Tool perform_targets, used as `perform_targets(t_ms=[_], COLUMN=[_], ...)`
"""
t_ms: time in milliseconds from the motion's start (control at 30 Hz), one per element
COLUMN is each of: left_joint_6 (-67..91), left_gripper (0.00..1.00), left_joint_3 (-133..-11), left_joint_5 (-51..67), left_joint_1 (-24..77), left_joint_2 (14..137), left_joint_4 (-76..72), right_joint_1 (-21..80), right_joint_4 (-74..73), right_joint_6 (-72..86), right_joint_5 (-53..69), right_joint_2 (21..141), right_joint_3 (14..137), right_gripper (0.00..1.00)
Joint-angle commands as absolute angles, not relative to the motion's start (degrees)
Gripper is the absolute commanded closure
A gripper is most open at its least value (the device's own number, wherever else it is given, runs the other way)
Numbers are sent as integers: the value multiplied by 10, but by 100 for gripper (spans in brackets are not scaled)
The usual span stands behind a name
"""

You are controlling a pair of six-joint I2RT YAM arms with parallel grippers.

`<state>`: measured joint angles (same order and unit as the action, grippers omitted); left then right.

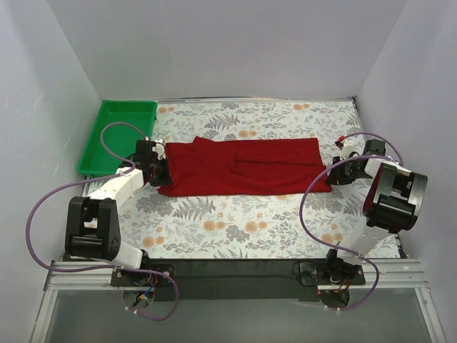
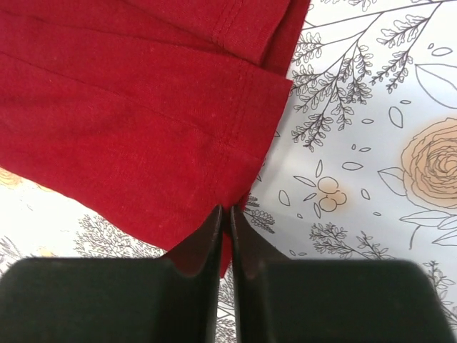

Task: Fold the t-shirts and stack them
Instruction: Fold the tshirt

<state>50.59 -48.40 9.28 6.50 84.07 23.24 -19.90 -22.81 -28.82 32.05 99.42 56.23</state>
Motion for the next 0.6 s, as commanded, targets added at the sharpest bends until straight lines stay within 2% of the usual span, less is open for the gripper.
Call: perform_targets(t_ms=[0,133,567], left_joint_6=[509,510,490], left_gripper=[100,100,100], left_joint_3=[-476,-470,-420], left_joint_5=[86,76,35], left_joint_1=[67,67,67], left_joint_2=[809,790,663], left_joint_4=[222,223,217], right_joint_1=[-200,-203,-227], right_joint_4=[-227,-224,-233], right_joint_6=[-293,-296,-331], right_joint_5=[336,330,312], right_joint_2=[984,961,903], right_joint_3=[571,563,529], right_gripper=[88,99,99])
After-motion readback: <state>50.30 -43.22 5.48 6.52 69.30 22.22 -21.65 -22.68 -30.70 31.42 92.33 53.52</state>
